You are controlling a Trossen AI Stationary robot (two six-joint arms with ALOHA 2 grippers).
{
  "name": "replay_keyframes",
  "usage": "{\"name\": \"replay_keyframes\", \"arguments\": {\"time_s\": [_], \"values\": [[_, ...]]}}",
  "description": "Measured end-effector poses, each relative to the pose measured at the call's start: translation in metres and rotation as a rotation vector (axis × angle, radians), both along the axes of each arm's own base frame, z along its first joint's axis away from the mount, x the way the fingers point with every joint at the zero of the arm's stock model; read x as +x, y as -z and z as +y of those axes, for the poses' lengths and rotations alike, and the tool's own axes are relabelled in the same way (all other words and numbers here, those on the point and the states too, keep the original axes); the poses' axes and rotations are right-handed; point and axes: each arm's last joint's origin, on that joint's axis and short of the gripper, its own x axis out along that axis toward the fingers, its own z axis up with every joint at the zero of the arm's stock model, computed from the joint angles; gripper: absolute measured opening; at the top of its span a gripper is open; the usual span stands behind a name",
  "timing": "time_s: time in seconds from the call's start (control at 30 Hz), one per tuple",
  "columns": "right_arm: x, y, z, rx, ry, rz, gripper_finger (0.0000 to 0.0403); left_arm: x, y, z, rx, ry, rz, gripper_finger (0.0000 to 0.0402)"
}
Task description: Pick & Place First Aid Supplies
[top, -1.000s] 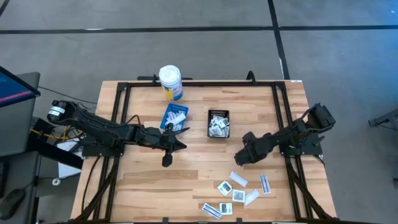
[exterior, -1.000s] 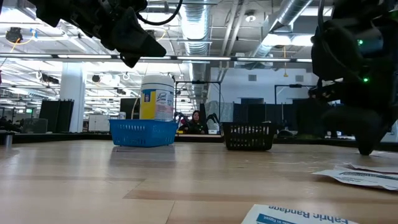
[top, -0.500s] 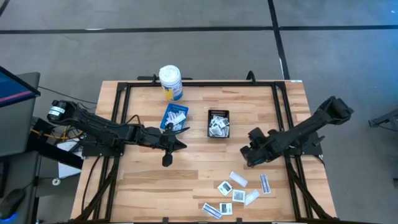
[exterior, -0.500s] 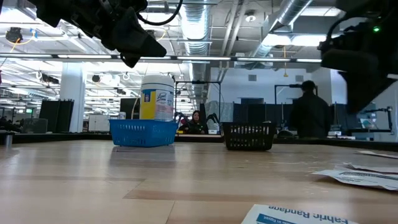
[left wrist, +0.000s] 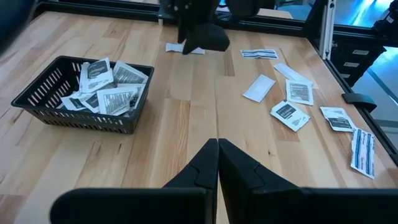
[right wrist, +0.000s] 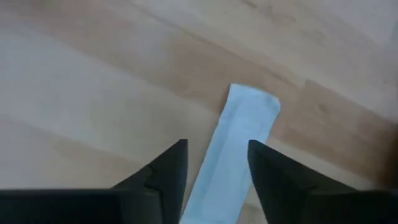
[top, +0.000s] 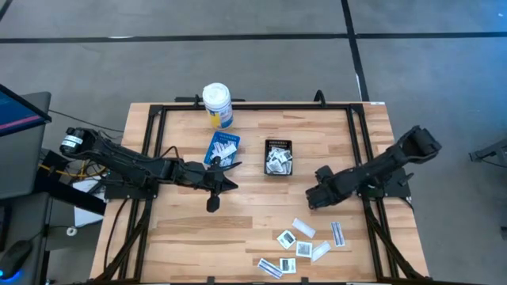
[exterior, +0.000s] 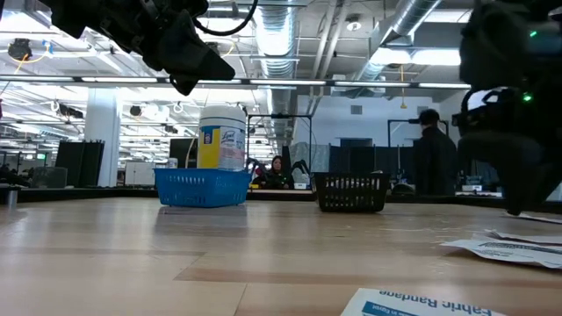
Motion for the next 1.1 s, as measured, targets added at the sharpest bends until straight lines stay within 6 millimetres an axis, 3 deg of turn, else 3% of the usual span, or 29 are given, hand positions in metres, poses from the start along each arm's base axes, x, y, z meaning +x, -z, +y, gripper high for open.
{"name": "replay_keyframes", "arguments": {"time_s": [0.3, 0.63, 0.87, 1.1], "values": [[-0.002, -0.001, -0.022, -0.024, 0.041, 0.101, 0.0216, 0.000, 0.000, 0.000, 0.001, 0.001, 0.000, 0.0011], [-0.010, 0.021, -0.029, -0.019, 0.102, -0.023, 0.0219, 0.000, 0.000, 0.000, 0.001, 0.000, 0.000, 0.0011], [-0.008, 0.018, -0.029, 0.016, 0.080, -0.090, 0.0194, 0.000, 0.000, 0.000, 0.001, 0.000, 0.000, 0.0011], [-0.005, 0.021, -0.028, 0.001, 0.072, -0.097, 0.0113, 0.000, 0.000, 0.000, 0.001, 0.000, 0.000, 0.0011]]}}
